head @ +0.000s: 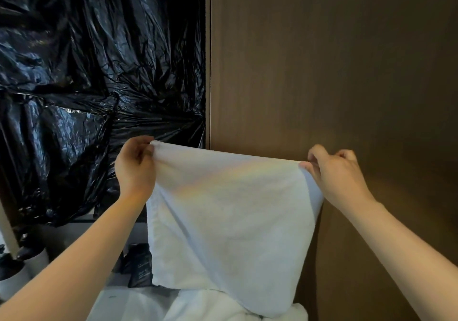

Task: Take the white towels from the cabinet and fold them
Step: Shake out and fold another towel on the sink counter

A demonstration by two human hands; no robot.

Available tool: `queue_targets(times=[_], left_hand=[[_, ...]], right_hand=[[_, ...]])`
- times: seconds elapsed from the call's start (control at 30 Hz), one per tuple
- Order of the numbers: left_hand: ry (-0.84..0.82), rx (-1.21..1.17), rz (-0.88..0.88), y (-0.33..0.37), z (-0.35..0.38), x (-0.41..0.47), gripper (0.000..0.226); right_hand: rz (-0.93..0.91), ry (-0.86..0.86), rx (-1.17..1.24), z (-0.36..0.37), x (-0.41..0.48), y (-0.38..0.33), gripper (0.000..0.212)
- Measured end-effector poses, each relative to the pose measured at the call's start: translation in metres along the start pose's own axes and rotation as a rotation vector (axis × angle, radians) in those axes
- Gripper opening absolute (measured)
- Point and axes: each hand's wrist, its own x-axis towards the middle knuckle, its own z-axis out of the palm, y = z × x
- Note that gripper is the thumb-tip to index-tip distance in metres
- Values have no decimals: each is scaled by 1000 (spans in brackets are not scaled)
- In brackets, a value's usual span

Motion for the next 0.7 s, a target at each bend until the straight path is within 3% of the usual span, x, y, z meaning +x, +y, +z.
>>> queue_targets(times=[0.17, 0.3, 0.47, 0.7], left_hand=[[-23, 15, -15, 2, 5, -6, 24], [-52, 25, -53, 4, 8, -16, 20], [-127, -9, -115, 3, 7, -44, 15], [-382, -20, -125, 21, 12, -102, 13]], right_hand=[[12, -13, -94, 12, -3, 4, 28], [58, 32, -18, 29, -13, 5, 20], [89, -96, 6, 49, -28, 0, 16], [-46, -255, 492, 53, -54, -57, 26]])
